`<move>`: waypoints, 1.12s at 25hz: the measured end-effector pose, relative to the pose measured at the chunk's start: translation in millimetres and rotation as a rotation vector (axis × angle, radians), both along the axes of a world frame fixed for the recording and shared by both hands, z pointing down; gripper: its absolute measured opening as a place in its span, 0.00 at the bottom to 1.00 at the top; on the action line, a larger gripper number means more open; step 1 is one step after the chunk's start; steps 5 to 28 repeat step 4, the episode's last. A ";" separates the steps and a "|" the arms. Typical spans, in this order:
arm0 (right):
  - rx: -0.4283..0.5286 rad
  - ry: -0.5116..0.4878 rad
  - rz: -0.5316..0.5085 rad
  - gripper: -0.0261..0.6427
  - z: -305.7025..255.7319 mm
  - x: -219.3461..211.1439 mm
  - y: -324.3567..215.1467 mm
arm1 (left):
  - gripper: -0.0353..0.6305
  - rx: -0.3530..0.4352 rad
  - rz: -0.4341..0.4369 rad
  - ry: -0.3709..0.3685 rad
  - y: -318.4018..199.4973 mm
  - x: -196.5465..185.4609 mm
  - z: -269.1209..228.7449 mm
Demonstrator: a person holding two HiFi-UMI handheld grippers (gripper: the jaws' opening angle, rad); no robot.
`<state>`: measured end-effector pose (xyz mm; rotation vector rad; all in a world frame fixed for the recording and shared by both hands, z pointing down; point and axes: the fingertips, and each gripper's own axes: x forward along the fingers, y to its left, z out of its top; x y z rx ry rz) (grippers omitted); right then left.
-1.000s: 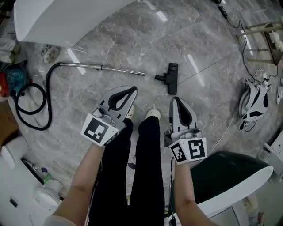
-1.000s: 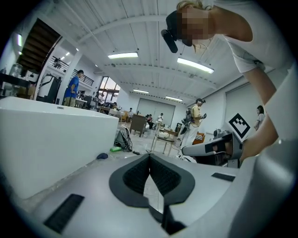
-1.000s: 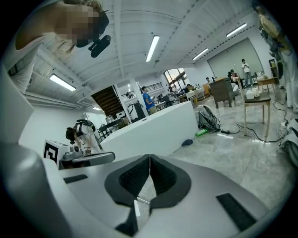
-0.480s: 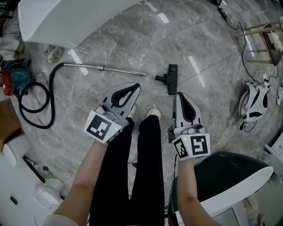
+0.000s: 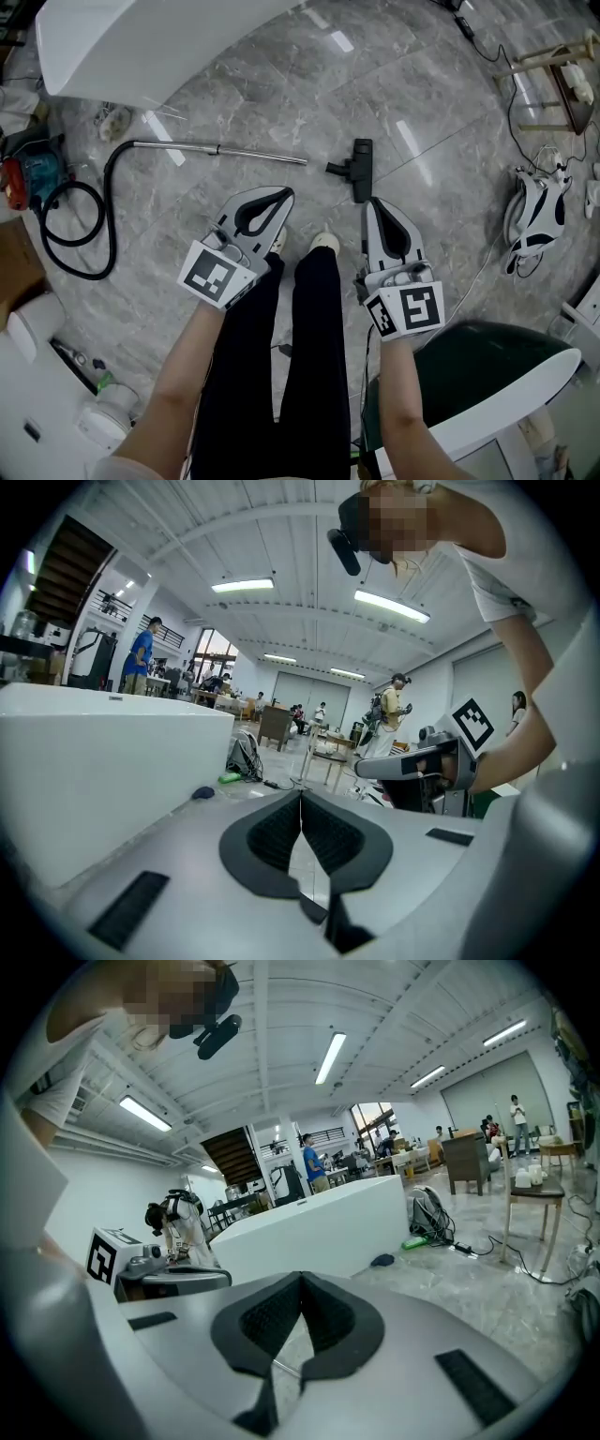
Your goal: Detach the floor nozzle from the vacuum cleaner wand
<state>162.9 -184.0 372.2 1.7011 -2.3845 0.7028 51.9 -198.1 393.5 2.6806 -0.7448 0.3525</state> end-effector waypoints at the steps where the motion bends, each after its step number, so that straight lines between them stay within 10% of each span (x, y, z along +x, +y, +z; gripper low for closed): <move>1: 0.001 0.013 -0.014 0.06 -0.4 -2.0 -0.1 | 0.07 -0.002 0.001 -0.002 -0.4 -0.4 0.1; 28: 0.001 0.061 -0.049 0.06 -1.2 -9.0 -0.2 | 0.07 -0.012 0.009 -0.005 -1.1 -2.8 -0.5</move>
